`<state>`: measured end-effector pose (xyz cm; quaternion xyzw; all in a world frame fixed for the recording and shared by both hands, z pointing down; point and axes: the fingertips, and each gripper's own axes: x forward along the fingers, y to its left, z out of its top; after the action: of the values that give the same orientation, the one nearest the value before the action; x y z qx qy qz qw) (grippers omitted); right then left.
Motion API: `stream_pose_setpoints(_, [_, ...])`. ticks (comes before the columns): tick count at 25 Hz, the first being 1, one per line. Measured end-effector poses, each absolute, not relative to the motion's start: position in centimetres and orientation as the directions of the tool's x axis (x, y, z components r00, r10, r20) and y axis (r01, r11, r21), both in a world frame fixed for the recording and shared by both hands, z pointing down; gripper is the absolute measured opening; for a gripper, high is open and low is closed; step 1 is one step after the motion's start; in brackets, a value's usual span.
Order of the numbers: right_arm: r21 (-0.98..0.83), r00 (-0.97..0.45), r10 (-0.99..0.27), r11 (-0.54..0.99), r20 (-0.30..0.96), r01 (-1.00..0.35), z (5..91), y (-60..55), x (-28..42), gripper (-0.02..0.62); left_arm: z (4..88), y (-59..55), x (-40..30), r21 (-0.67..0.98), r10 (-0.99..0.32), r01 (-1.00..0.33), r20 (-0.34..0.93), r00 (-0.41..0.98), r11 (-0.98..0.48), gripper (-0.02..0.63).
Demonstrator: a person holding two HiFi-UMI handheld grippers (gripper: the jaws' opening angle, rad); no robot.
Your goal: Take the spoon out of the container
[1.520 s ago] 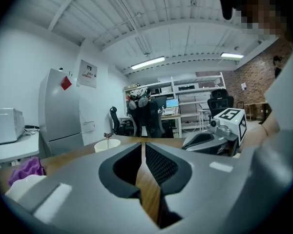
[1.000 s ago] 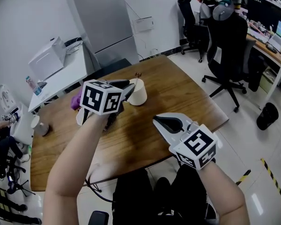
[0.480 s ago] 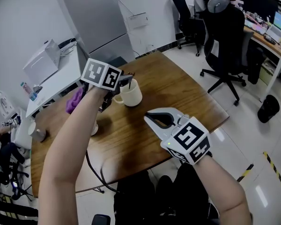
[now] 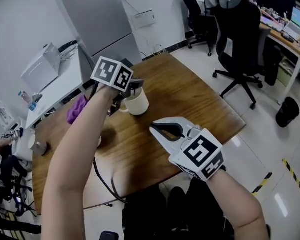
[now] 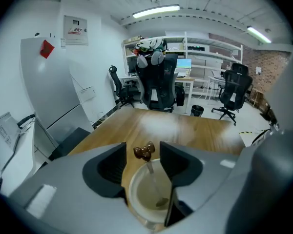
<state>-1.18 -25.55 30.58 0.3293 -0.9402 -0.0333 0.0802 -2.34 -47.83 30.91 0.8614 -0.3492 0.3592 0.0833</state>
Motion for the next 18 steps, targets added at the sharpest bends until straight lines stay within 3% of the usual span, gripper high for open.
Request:
stream_pose_setpoints(2, [0.113, -0.772, -0.624, 0.781, 0.122, -0.614, 30.6, -25.5, -1.0, 0.006, 30.8, -47.9, -2.6, -0.122, -0.559, -0.669, 0.669, 0.490, -0.733, 0.133])
stream_pose_setpoints(18, [0.109, -0.768, -0.633, 0.774, 0.100, -0.624, 30.6, -24.8, -0.6, 0.006, 20.9, -45.5, -2.9, -0.145, -0.685, -0.697, 0.407, 0.605, -0.702, 0.132])
